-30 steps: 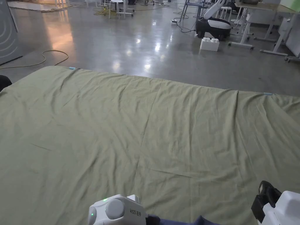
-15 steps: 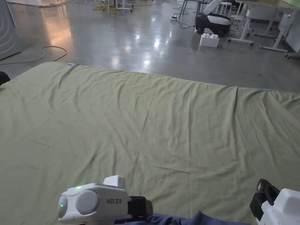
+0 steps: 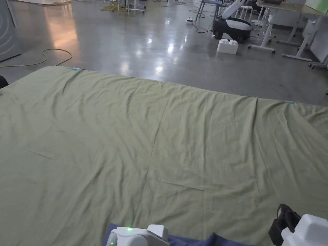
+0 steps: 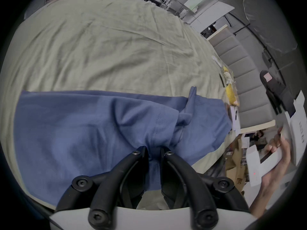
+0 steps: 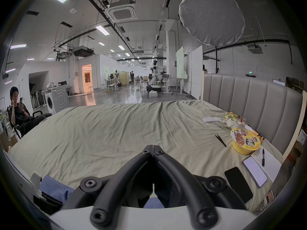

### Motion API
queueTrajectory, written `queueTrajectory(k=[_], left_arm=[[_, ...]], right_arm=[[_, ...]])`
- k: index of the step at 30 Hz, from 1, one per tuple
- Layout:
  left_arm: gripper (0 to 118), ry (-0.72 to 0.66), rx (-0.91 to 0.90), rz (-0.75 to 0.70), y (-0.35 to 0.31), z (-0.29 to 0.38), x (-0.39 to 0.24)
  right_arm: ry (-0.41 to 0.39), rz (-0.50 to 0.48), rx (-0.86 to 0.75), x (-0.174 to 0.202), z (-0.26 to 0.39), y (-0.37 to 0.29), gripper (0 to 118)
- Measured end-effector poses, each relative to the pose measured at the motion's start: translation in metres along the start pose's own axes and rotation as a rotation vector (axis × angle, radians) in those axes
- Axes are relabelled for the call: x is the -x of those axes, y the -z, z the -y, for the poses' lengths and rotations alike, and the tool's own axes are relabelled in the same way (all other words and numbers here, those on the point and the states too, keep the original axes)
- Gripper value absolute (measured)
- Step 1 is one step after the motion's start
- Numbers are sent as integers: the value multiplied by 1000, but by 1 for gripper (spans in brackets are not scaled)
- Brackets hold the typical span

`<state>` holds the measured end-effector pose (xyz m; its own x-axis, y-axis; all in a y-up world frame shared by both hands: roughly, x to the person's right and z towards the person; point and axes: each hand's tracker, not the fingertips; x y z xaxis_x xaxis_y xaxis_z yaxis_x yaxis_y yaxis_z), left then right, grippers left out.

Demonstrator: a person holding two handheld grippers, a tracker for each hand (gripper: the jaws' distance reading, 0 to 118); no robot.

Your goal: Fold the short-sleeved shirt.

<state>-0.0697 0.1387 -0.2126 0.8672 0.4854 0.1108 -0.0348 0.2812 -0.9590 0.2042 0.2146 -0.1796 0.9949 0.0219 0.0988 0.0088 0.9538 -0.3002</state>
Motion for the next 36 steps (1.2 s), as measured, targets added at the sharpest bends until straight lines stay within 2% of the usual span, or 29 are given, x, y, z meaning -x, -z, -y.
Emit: queueTrajectory(k=[7, 10, 13, 14, 18, 20, 23, 25, 28, 36], left_arm=[[17, -168, -69, 181, 0, -9, 7], [17, -141, -55, 140, 8, -10, 10], [18, -167, -55, 158, 6, -9, 14], [20, -168, -55, 164, 3, -10, 15], [64, -139, -107, 215, -37, -14, 25], [70, -114, -179, 251, -72, -17, 41], [79, -100, -295, 209, -115, -17, 77], [81, -94, -347, 157, -132, -15, 107], [81, -133, -334, 98, -139, -8, 150], [80, -293, -216, 273, -96, 17, 220]], right_arm=[[1, 0, 7, -1, 2, 0, 1], [6, -2, 14, -1, 3, 2, 1], [11, -4, 20, 0, 4, 3, 1], [11, -5, 20, 0, 4, 3, 1], [12, -14, 18, 1, 1, 4, 1], [9, -17, 11, 2, -2, 4, 1], [6, -23, 2, 2, -6, 5, 1], [5, -26, -1, 2, -8, 7, 1], [7, -30, -4, 3, -11, 8, 1], [15, -39, -5, 7, -14, 12, 1]])
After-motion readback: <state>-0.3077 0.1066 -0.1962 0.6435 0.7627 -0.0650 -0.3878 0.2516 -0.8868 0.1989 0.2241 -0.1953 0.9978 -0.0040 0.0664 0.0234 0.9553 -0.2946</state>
